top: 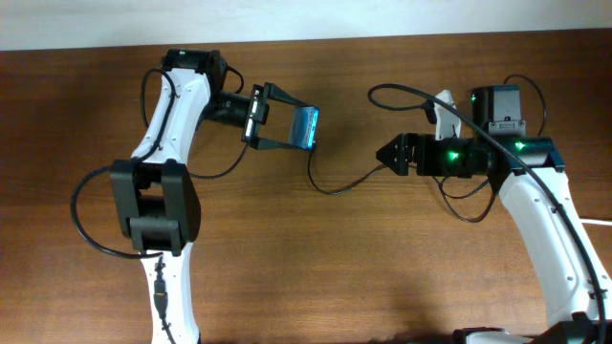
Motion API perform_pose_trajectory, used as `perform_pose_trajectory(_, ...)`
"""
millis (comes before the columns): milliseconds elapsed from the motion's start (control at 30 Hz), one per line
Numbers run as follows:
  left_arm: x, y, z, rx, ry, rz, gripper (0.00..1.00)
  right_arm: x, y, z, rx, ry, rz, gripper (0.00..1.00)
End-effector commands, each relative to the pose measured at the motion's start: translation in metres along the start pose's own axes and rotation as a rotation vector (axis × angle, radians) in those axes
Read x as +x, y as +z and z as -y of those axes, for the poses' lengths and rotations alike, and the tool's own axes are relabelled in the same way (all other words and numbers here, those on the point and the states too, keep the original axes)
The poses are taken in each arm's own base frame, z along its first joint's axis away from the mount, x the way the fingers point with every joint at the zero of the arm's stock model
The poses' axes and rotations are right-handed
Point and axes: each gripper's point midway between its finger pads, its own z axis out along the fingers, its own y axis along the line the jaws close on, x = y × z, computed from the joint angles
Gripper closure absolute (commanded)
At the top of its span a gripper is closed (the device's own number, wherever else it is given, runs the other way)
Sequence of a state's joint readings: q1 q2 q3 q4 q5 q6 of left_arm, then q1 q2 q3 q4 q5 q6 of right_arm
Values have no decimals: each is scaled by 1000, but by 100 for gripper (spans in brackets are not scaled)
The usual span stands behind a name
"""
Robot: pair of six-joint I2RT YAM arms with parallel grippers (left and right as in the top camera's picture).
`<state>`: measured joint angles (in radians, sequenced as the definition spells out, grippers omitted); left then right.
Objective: Plug charger to phone and switch on socket
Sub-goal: 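Lift the phone with the left gripper and tilt it upright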
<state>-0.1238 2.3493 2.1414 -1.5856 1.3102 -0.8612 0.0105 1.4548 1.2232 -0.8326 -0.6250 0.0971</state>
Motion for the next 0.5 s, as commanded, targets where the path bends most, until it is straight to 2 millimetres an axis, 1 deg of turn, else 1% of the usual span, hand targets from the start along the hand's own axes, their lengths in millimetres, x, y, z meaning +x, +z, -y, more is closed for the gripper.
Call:
perform_pose_trajectory(0,10,-4,10,27,18,-13,100,-6,0,-3,3,-18,10,2)
perform_pose_trajectory(133,-18,-5,-5,-72,-33,139,100,-7,1,-6,-1,23,12,2)
perform_pose_trajectory(200,-30,-8,-10,-104,-73,211,100,-8,3,-11,-10,29,16,2)
perform_pose_trajectory(300,-50,-14,-15,-135,-133,326,100,-11,9,-24,-32,36,24,0)
perform_pose_trajectory(367,-58,-17,-18,-150,-174,378,100,-14,15,-37,-53,34,35,8)
perform_pose_trajectory(433,-61,-18,-20,-159,-188,400,100,-17,20,-43,-35,72,52,13)
perform_pose_trajectory(467,-63,-19,-22,-168,-188,415,100,-17,22,-43,-17,100,56,17)
